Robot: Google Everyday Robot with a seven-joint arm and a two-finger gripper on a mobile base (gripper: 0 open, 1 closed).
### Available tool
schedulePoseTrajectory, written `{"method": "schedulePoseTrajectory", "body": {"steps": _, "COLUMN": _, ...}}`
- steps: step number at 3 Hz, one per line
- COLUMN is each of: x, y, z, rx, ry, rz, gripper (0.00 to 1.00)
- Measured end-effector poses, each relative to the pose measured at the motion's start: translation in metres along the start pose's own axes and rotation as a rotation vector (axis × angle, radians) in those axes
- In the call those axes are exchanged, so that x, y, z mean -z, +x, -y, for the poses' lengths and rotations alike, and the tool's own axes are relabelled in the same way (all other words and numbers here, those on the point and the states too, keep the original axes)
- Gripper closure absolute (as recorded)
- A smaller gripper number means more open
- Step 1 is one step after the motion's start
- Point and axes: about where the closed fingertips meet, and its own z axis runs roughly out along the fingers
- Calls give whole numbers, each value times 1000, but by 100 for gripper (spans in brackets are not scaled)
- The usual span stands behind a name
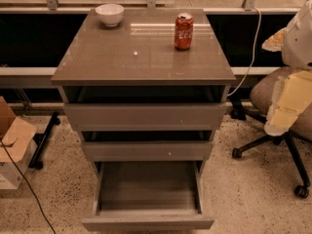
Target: Close bottom drawer
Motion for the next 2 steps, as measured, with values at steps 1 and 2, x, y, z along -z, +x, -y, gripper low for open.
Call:
{"method": "schedulePoseTrajectory", "body": {"steps": 1, "x": 0, "y": 0, "z": 0, "rx": 0, "ry": 0, "rz": 0, "gripper": 0}}
{"method": "schedulePoseTrajectory", "body": {"steps": 2, "x": 2, "y": -1, "z": 1, "rx": 1, "ry": 10, "rz": 3, "gripper": 16}}
